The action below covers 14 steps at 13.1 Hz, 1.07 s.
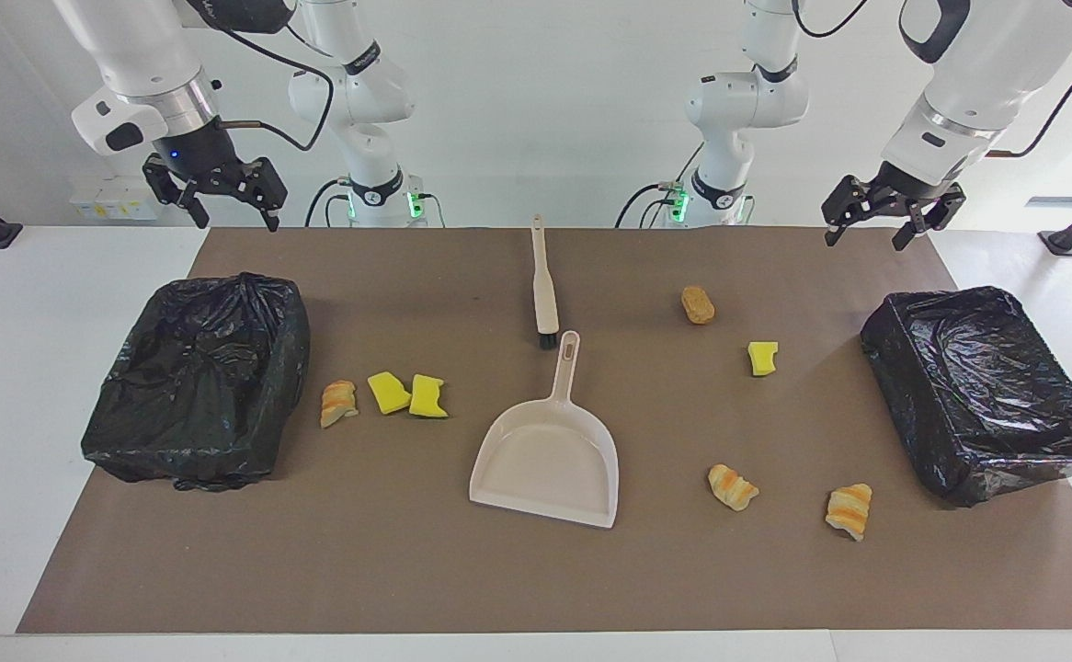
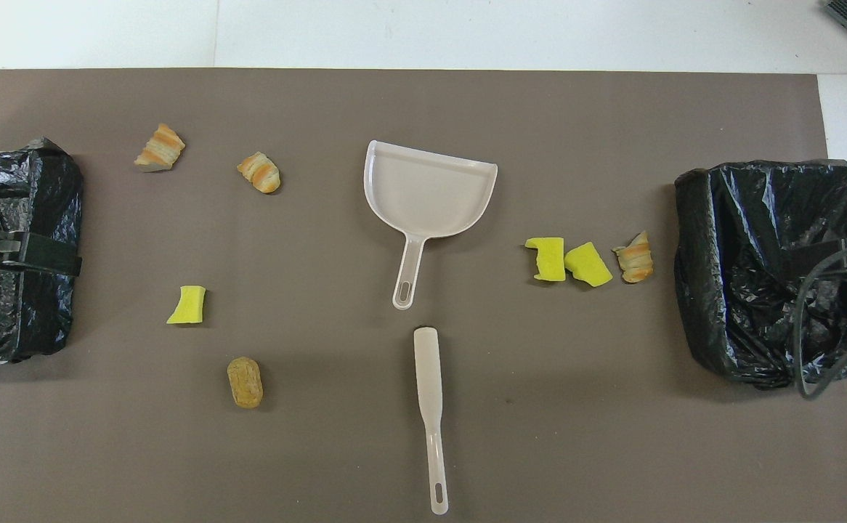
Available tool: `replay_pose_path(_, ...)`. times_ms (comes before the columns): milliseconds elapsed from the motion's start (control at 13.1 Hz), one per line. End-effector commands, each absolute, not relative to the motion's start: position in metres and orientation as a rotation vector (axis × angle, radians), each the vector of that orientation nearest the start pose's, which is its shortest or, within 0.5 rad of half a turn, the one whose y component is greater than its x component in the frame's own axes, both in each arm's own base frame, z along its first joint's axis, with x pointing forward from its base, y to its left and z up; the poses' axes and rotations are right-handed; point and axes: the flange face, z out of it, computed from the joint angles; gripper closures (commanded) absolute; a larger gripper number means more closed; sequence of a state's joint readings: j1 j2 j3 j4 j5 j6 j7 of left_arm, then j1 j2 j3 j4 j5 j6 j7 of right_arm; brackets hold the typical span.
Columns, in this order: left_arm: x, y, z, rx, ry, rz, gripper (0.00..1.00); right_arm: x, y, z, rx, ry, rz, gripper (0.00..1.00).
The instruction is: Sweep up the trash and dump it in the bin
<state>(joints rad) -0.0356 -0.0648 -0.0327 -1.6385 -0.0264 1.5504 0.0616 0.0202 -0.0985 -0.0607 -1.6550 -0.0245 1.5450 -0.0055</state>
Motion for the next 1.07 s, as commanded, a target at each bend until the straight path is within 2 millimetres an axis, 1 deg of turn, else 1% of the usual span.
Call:
replay_pose_path(0, 0.528, -0.044, 0.629, -3.164, 0.222, 0.029, 0.0, 0.516, -0.021, 0.633, -3.174, -0.012, 0.016, 0.0)
replay_pose_path(76, 0.527, -0.045, 0.628, -3.163, 0.226, 0.037, 0.0, 0.518, -0.022, 0.633, -3.176, -0.012, 0.005, 0.0)
replay_pose_path(152, 0.525, -0.049, 0.625, -3.161, 0.241, 0.051, 0.0, 0.519, -0.025, 0.634, -3.176, -0.025, -0.002, 0.0)
replay_pose_path(305, 0.519, -0.055, 0.621, -3.16, 0.255, 0.062, 0.0, 0.517, -0.024, 0.633, -3.17, -0.027, 0.026, 0.0)
replay_pose_path(381, 0.516, -0.066, 0.619, -3.158, 0.288, 0.065, 0.0, 0.514, -0.02, 0.632, -3.168, -0.031, 0.045, 0.0)
replay_pose_path(457, 0.515, -0.072, 0.617, -3.156, 0.307, 0.07, 0.0, 0.516, -0.022, 0.633, -3.176, -0.041, 0.032, 0.0)
replay_pose_path(533, 0.513, -0.083, 0.613, -3.153, 0.338, 0.082, 0.0, 0.517, -0.03, 0.634, -3.174, -0.02, 0.015, 0.0)
replay_pose_path(609, 0.508, -0.099, 0.612, -3.147, 0.389, 0.088, 0.0, 0.519, -0.029, 0.634, -3.171, -0.012, 0.003, 0.0)
replay_pose_path(685, 0.503, -0.116, 0.603, -3.138, 0.431, 0.116, 0.0, 0.518, -0.021, 0.635, -3.166, -0.029, 0.011, 0.0)
replay_pose_path(762, 0.499, -0.133, 0.591, -3.13, 0.487, 0.119, 0.0, 0.517, -0.019, 0.635, -3.165, -0.038, 0.019, 0.0)
replay_pose_path(838, 0.489, -0.154, 0.577, -3.122, 0.534, 0.108, 0.0, 0.517, -0.023, 0.636, -3.155, -0.036, 0.018, 0.0)
replay_pose_path(914, 0.478, -0.171, 0.567, -3.114, 0.591, 0.069, 0.0, 0.515, -0.025, 0.637, -3.155, -0.024, 0.023, 0.0)
replay_pose_path(990, 0.464, -0.195, 0.557, -3.1, 0.669, 0.031, 0.0, 0.515, -0.023, 0.638, -3.166, -0.028, 0.021, 0.0)
